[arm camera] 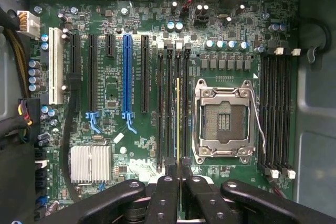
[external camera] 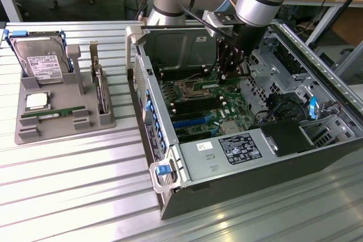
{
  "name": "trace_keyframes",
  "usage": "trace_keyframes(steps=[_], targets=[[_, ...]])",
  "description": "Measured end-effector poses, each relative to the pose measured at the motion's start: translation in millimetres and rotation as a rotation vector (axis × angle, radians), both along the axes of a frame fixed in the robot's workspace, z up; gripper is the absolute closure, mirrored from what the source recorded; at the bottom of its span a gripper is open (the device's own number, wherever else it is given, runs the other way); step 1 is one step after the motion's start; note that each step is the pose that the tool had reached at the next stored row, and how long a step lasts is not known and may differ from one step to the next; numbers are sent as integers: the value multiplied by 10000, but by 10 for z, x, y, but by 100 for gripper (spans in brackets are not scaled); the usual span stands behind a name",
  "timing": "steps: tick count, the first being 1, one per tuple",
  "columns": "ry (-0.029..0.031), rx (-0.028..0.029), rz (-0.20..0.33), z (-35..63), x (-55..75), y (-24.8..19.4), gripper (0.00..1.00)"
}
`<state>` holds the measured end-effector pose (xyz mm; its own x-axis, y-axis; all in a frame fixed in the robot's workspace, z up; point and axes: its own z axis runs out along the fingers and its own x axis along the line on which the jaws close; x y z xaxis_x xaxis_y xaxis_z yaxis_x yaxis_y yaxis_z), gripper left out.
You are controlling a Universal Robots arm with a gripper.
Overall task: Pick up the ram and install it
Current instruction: 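Insert the ram into the slot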
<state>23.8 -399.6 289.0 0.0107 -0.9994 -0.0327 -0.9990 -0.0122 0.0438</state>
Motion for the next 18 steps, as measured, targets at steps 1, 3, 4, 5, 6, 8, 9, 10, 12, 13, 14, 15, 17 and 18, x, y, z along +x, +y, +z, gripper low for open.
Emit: trace_keyframes(steps=[1, 3, 4, 5, 6, 8, 9, 10, 12, 13, 14, 15, 17, 18], targets=[[0, 0, 0, -3, 0, 0, 87], [0, 1, 0, -8, 0, 0, 87], [0, 0, 0, -14, 0, 0, 87], [0, 0, 0, -19, 0, 0, 87], [0, 0, 0, -24, 0, 0, 87], [0, 0, 0, -33, 0, 0, 87], [0, 0, 0, -36, 0, 0, 87], [0, 1, 0, -39, 0, 0, 87], [0, 0, 0, -46, 0, 0, 87], [0, 0, 0, -50, 0, 0, 87], [0, 0, 0, -55, 0, 0, 87], [0, 0, 0, -57, 0, 0, 87], [0, 0, 0, -65, 0, 0, 87], [0, 0, 0, -68, 0, 0, 87]])
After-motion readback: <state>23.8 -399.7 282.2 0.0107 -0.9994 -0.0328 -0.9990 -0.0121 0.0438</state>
